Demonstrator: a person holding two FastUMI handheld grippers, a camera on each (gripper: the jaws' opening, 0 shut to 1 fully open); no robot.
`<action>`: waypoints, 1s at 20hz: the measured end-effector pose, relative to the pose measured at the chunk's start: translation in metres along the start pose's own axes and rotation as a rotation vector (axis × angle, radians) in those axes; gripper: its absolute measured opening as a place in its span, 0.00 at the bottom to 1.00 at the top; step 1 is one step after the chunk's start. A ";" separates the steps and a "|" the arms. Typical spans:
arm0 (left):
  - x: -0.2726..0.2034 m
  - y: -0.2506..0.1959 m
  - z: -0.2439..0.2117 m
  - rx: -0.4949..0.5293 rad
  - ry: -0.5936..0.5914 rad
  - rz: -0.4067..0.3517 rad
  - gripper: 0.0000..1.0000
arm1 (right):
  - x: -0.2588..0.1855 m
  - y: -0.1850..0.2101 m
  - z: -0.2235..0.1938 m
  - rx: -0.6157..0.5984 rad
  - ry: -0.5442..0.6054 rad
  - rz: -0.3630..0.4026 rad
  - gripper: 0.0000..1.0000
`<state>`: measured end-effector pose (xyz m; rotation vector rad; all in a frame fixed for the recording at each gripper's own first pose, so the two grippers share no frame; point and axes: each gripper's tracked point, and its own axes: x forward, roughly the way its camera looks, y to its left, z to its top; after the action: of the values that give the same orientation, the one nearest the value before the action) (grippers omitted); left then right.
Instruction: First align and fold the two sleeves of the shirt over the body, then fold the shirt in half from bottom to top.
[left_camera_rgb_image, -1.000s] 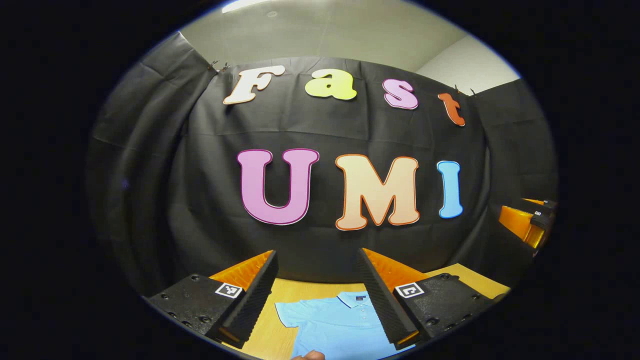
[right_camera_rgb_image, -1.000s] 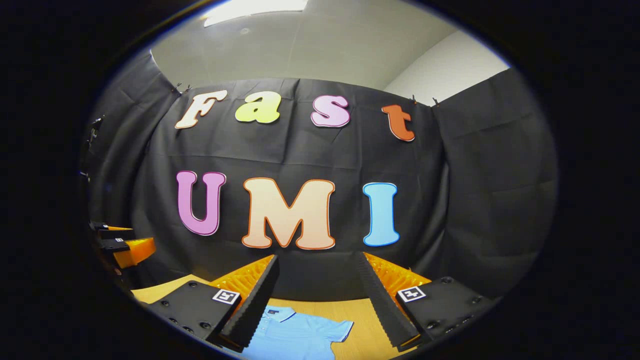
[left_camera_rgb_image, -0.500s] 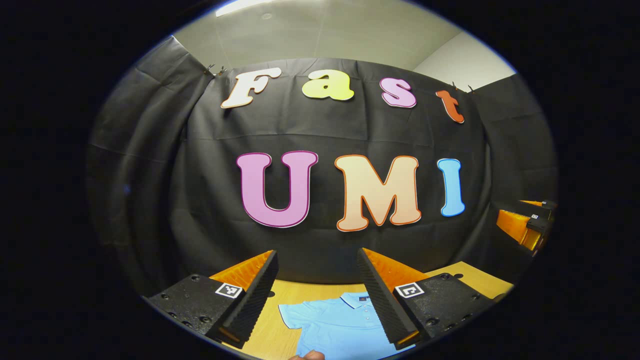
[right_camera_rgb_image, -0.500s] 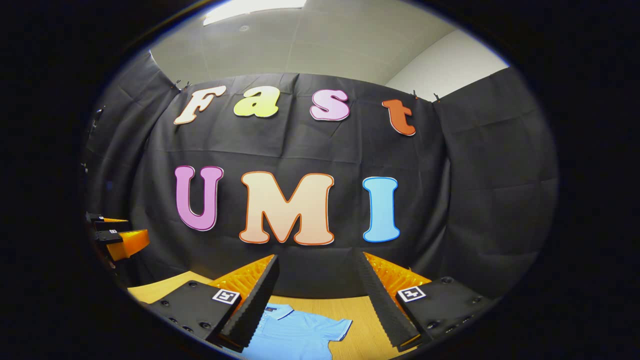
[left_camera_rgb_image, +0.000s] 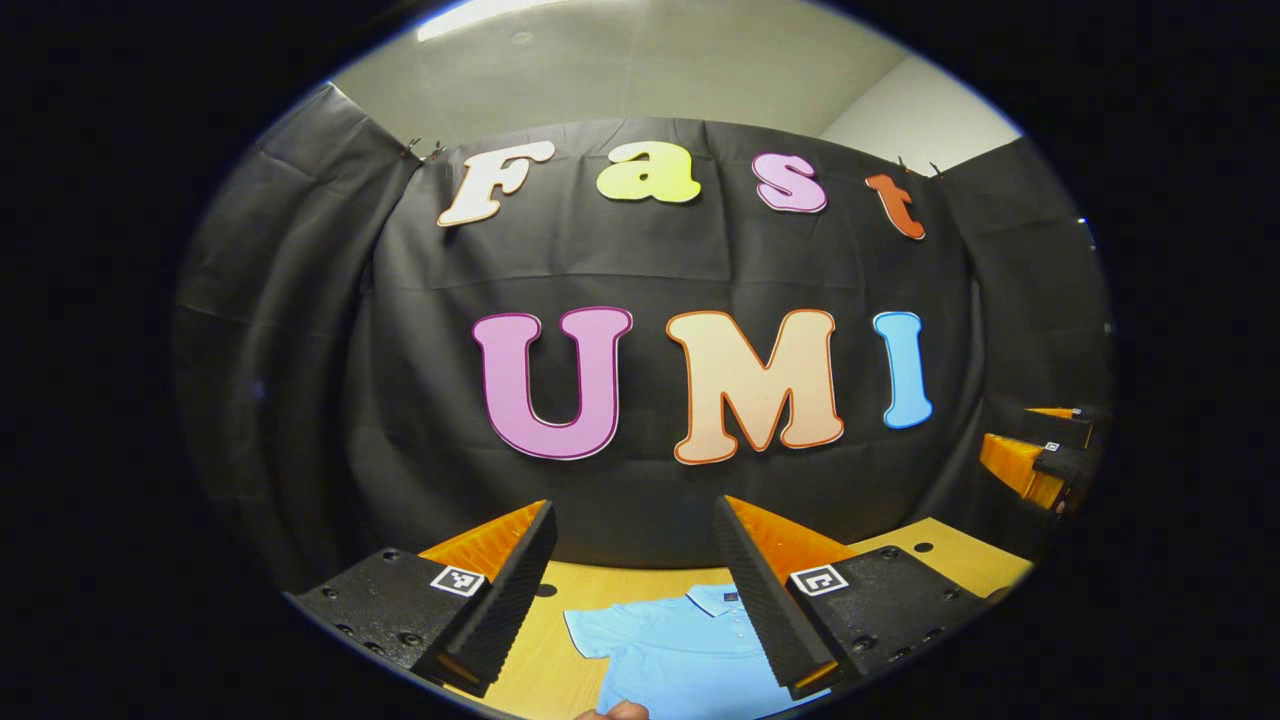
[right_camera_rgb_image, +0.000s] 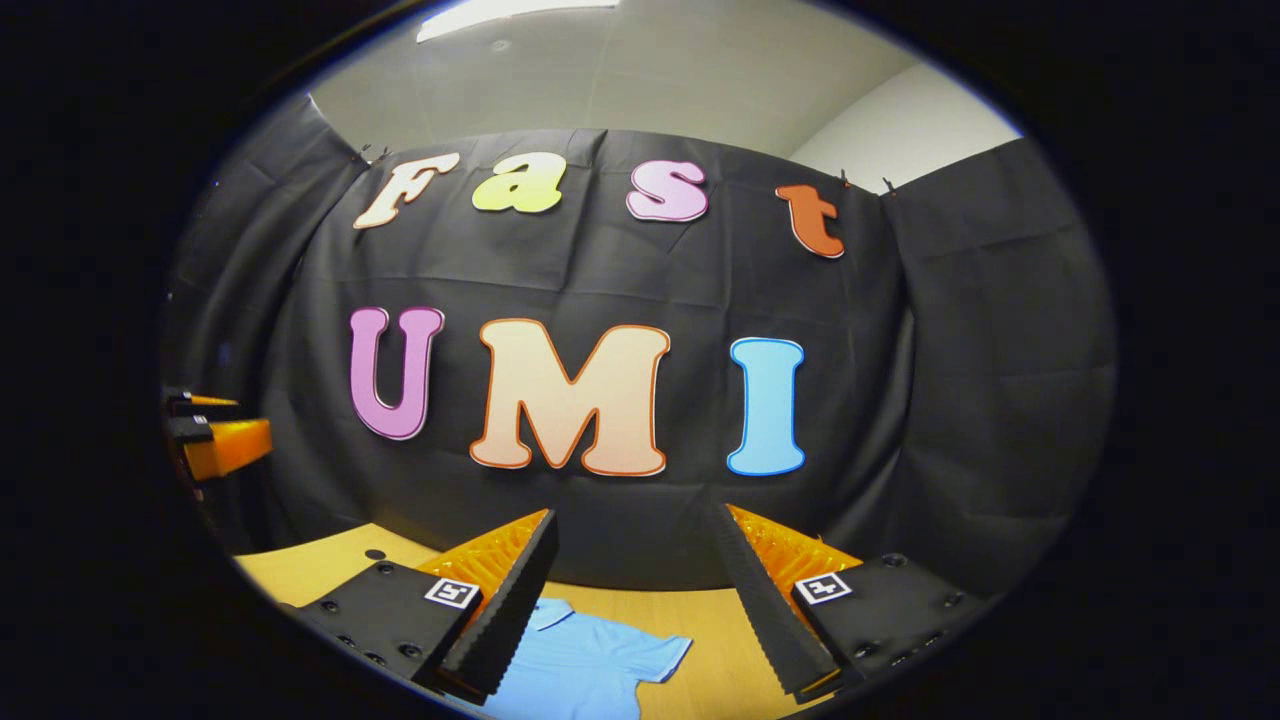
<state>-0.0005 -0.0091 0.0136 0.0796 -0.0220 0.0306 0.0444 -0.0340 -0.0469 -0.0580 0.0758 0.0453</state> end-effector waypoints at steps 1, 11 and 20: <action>0.000 0.000 0.002 0.006 -0.003 0.008 0.94 | 0.006 -0.005 -0.006 -0.008 0.010 0.002 0.98; -0.012 -0.001 -0.022 0.018 0.074 0.115 0.94 | 0.082 -0.044 -0.126 -0.054 0.216 0.059 0.98; -0.022 0.001 -0.062 -0.003 0.171 0.237 0.95 | 0.127 -0.066 -0.253 -0.017 0.412 0.058 0.99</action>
<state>-0.0208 -0.0034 -0.0483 0.0706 0.1392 0.2742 0.1552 -0.1091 -0.3048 -0.0813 0.4887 0.0917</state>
